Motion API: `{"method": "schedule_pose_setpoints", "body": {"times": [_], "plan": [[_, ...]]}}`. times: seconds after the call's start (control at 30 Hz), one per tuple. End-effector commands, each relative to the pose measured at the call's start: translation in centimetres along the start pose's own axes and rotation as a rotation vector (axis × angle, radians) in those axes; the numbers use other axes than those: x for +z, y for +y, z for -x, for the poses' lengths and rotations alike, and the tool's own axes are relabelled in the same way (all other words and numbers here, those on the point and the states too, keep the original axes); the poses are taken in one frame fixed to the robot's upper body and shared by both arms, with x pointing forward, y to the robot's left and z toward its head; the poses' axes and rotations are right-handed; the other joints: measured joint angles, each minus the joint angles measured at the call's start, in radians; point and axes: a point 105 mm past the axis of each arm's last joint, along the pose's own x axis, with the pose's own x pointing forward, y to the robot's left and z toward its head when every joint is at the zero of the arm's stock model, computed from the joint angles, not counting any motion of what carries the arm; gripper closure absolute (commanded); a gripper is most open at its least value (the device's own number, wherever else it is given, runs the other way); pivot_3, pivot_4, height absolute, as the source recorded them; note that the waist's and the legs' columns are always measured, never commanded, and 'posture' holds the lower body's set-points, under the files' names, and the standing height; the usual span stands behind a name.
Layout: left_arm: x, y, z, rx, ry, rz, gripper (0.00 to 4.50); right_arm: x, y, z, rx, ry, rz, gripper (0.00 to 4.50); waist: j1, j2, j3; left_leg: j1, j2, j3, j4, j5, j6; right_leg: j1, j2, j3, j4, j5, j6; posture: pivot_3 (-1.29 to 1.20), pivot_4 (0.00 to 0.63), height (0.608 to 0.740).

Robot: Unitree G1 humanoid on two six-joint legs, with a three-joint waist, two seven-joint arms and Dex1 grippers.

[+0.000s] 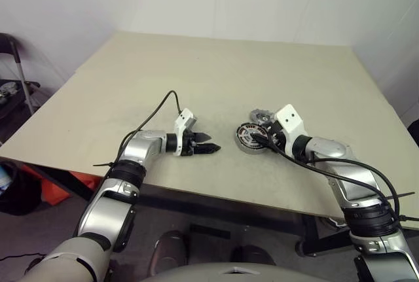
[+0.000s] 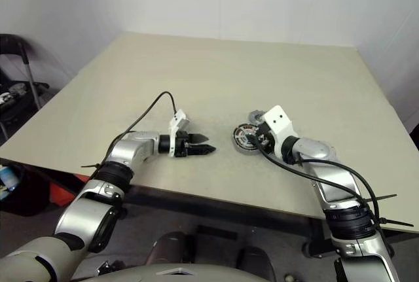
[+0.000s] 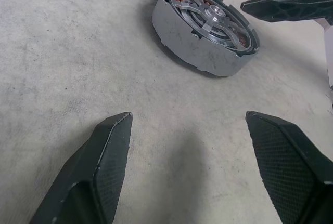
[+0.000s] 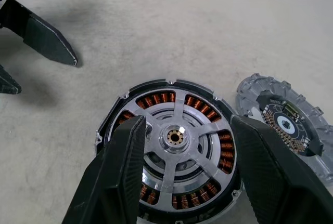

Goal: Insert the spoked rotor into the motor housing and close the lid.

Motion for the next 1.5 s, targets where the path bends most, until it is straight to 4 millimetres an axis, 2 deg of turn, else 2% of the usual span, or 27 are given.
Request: {"method": "schedule_pose_setpoints", "body": {"times": [0.03,0.17,0.23,0.33,0.47,0.6,0.73,0.83,1.0,1.13,1.3,1.5], "plan": [[1.4,-0.1,0.1,-0.004,-0.035,-0.033,0.81,1.6,-1.0,0.3,-0.046,-0.056,0.035,1.85,0.000,0.000,0.000,0.000,0.000,0.000,0.000,0.000,0.000,0.000,0.000,0.000,0.000,0.000,0.000,0.00,0.000,0.740],[1.4,0.0,0.1,-0.003,-0.035,-0.034,0.81,0.8,-2.1,0.5,-0.099,-0.019,0.047,1.85,0.000,0.000,0.000,0.000,0.000,0.000,0.000,0.000,0.000,0.000,0.000,0.000,0.000,0.000,0.000,0.00,0.000,0.740],[1.4,0.0,0.2,-0.002,-0.034,-0.034,0.81,0.3,-2.5,0.7,-0.108,0.018,0.111,1.85,0.000,0.000,0.000,0.000,0.000,0.000,0.000,0.000,0.000,0.000,0.000,0.000,0.000,0.000,0.000,0.00,0.000,0.740],[1.3,0.0,0.3,0.000,-0.033,-0.033,0.81,0.6,-3.3,1.5,-0.123,0.070,0.262,1.85,0.000,0.000,0.000,0.000,0.000,0.000,0.000,0.000,0.000,0.000,0.000,0.000,0.000,0.000,0.000,0.00,0.000,0.740],[1.2,0.1,0.3,0.003,-0.032,-0.032,0.81,1.7,-4.8,3.0,-0.116,0.173,0.557,1.85,0.000,0.000,0.000,0.000,0.000,0.000,0.000,0.000,0.000,0.000,0.000,0.000,0.000,0.000,0.000,0.00,0.000,0.740],[1.4,-0.1,0.3,-0.006,-0.035,-0.033,0.81,2.3,-4.8,3.8,0.019,0.265,0.774,1.85,-0.002,0.000,0.000,0.000,0.000,0.000,0.000,0.000,0.000,0.000,0.000,0.001,0.000,0.000,0.000,0.00,0.000,0.740],[1.7,-0.2,0.1,-0.012,-0.037,-0.048,0.81,-0.2,-3.3,2.9,0.220,0.376,0.920,1.85,-0.003,0.000,0.000,0.001,0.000,0.000,0.000,0.000,0.001,0.001,0.000,0.000,0.000,0.000,0.000,0.00,0.000,0.740],[2.1,-0.1,0.0,-0.006,-0.049,-0.050,0.81,-0.5,-2.4,1.8,0.292,0.371,0.957,1.85,-0.003,0.000,0.000,-0.001,0.000,0.000,0.002,-0.001,0.002,0.000,0.000,0.000,0.000,0.000,0.000,0.00,0.000,0.740],[2.0,-0.1,0.1,-0.001,-0.055,-0.049,0.81,-0.5,-2.4,0.1,0.329,0.365,1.015,1.85,-0.012,0.001,0.000,-0.007,0.002,0.000,0.014,-0.004,0.007,-0.004,0.000,0.000,0.008,0.000,0.000,0.00,0.000,0.740],[2.0,0.1,0.3,0.013,-0.059,-0.046,0.81,-0.1,-2.0,-0.5,0.369,0.349,1.051,1.85,-0.016,0.000,0.000,-0.004,0.002,0.000,0.016,-0.004,0.007,0.000,0.000,0.000,0.008,0.000,0.000,0.00,0.000,0.740],[2.1,0.2,0.5,0.024,-0.070,-0.043,0.81,-1.0,-2.1,-1.0,0.410,0.375,1.068,1.85,-0.023,0.000,0.000,-0.004,0.002,0.000,0.016,-0.004,0.007,-0.001,0.000,0.000,0.008,0.000,0.000,0.00,0.000,0.740],[2.1,0.2,0.5,0.027,-0.071,-0.041,0.81,-1.0,-2.0,-1.8,0.436,0.373,1.083,1.85,-0.025,0.000,0.000,-0.004,0.002,0.000,0.016,-0.004,0.008,-0.001,0.000,0.000,0.008,0.000,0.000,0.00,0.000,0.740]]}}
